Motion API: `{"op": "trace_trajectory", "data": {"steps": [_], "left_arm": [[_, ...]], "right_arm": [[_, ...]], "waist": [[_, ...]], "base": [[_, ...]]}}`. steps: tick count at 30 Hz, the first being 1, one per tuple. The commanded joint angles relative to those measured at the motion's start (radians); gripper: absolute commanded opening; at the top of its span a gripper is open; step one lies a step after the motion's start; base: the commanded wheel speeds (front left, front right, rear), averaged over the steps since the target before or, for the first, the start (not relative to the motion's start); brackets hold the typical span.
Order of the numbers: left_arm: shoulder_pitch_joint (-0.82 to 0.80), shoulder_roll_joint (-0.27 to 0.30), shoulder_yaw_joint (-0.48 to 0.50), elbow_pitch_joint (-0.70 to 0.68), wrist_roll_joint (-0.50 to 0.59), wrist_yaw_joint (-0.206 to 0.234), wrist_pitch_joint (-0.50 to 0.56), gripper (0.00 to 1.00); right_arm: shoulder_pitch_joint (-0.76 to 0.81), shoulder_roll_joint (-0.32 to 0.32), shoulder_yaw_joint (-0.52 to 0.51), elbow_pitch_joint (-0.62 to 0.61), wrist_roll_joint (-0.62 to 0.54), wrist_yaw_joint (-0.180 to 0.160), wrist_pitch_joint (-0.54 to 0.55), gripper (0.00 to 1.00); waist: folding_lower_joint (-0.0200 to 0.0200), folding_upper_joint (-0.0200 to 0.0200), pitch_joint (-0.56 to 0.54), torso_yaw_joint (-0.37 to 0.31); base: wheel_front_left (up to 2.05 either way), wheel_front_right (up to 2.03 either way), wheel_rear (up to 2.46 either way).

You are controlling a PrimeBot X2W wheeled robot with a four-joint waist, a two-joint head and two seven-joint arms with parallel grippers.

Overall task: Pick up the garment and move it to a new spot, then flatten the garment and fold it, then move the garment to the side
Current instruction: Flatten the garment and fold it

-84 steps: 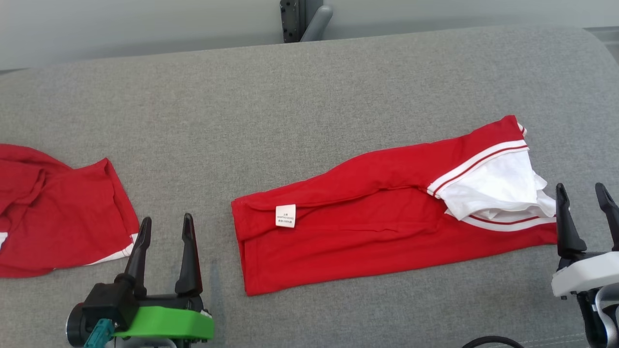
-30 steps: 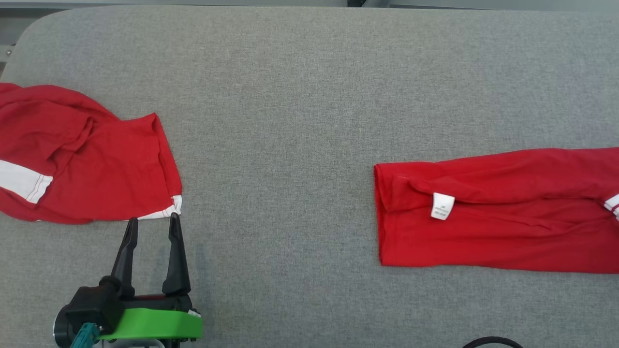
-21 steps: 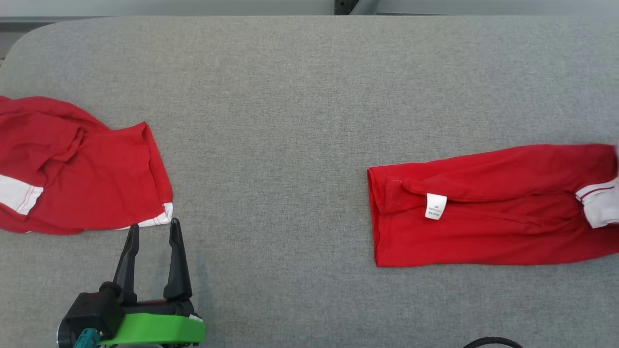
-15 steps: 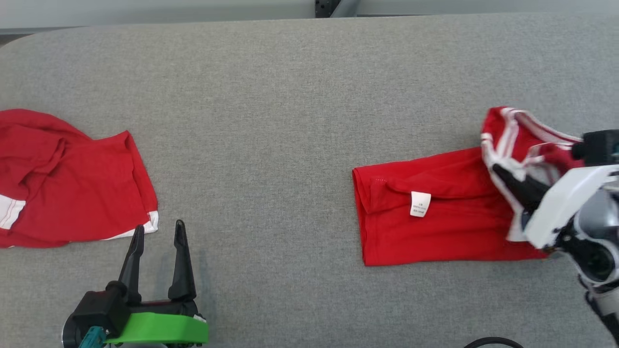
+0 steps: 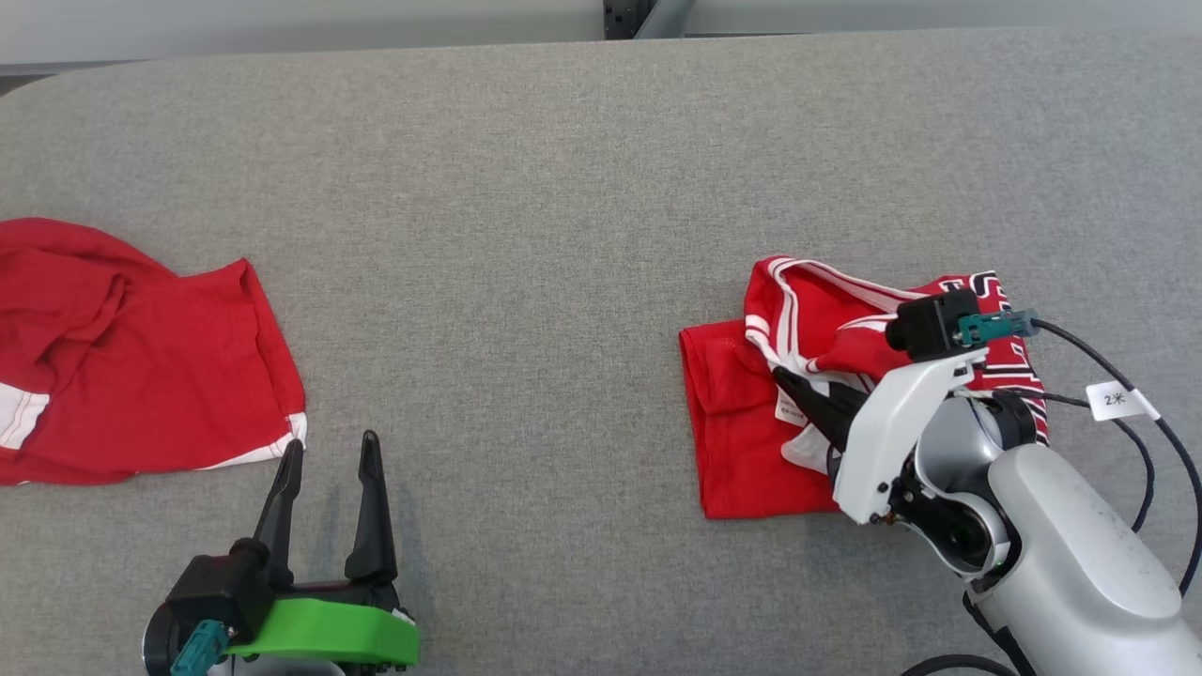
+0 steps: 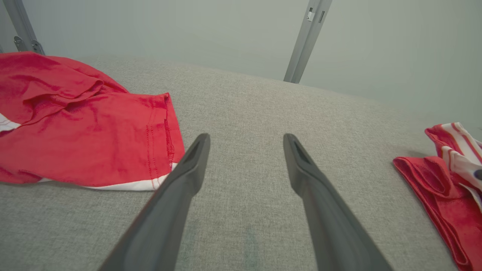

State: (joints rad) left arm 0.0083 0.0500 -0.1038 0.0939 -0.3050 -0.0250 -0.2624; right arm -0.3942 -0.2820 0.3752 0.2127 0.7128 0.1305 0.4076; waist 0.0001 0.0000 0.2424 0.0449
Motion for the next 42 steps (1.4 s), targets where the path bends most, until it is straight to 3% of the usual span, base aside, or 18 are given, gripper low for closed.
{"op": "trace_trajectory", "data": {"steps": [1, 6, 7, 8, 15, 20, 21, 26, 30, 36, 42], "left_arm": [[0.009, 0.001, -0.004, 0.005, -0.004, 0.005, -0.003, 1.00], [0.018, 0.001, -0.014, 0.012, -0.020, 0.016, -0.003, 1.00], [0.019, 0.001, -0.014, 0.013, -0.021, 0.017, -0.003, 1.00], [0.020, 0.001, -0.014, 0.014, -0.024, 0.017, -0.003, 1.00], [0.036, 0.001, 0.008, 0.019, -0.026, 0.015, -0.003, 1.00], [0.054, 0.001, 0.028, 0.010, -0.033, 0.023, -0.003, 1.00], [0.065, 0.001, 0.023, 0.009, -0.037, 0.021, -0.003, 1.00], [0.054, 0.001, 0.004, 0.014, -0.026, 0.011, -0.003, 1.00], [0.016, 0.001, -0.002, 0.023, 0.004, -0.003, -0.003, 1.00], [-0.020, 0.002, 0.007, 0.037, 0.032, -0.020, -0.003, 1.00], [-0.007, 0.001, 0.022, 0.038, 0.022, -0.017, -0.003, 1.00]], "right_arm": [[0.001, 0.009, 0.012, 0.006, -0.008, 0.000, -0.003, 0.00], [0.016, -0.003, 0.052, 0.003, -0.032, 0.000, 0.006, 0.00], [0.016, -0.009, 0.062, -0.006, -0.037, 0.000, -0.001, 0.40], [0.019, -0.014, 0.073, -0.016, -0.041, 0.000, -0.007, 1.00], [0.071, -0.065, 0.084, -0.187, -0.011, 0.000, -0.058, 1.00], [0.162, -0.072, -0.114, -0.311, -0.003, 0.000, -0.155, 1.00], [0.184, -0.060, -0.217, -0.297, -0.035, 0.000, -0.206, 0.00], [0.168, -0.067, -0.306, -0.172, -0.162, 0.000, -0.285, 0.00], [0.053, -0.066, -0.223, 0.032, -0.258, 0.000, -0.385, 0.00], [-0.086, -0.055, -0.150, 0.289, -0.275, 0.000, -0.487, 0.00], [-0.114, -0.067, -0.009, 0.395, -0.231, 0.000, -0.583, 0.00]], "waist": [[-0.0001, 0.0000, -0.009, 0.007], [-0.0001, 0.0000, -0.017, 0.015], [-0.0001, 0.0000, -0.017, 0.015], [-0.0001, 0.0000, -0.019, 0.014], [-0.0001, 0.0000, -0.038, 0.000], [-0.0001, 0.0000, -0.054, -0.022], [-0.0001, 0.0000, -0.053, -0.035], [-0.0001, 0.0000, -0.034, -0.055], [-0.0001, 0.0000, 0.001, -0.066], [-0.0001, 0.0000, 0.033, -0.037], [-0.0001, 0.0000, 0.042, -0.004]], "base": [[0.00, 0.00, 0.00], [0.00, 0.00, 0.00], [0.00, 0.00, 0.00], [0.00, 0.00, 0.00], [0.00, 0.00, 0.00], [0.00, 0.00, 0.00], [0.00, 0.00, 0.00], [0.00, 0.00, 0.00], [0.00, 0.00, 0.00], [0.00, 0.00, 0.00], [0.00, 0.00, 0.00]]}}
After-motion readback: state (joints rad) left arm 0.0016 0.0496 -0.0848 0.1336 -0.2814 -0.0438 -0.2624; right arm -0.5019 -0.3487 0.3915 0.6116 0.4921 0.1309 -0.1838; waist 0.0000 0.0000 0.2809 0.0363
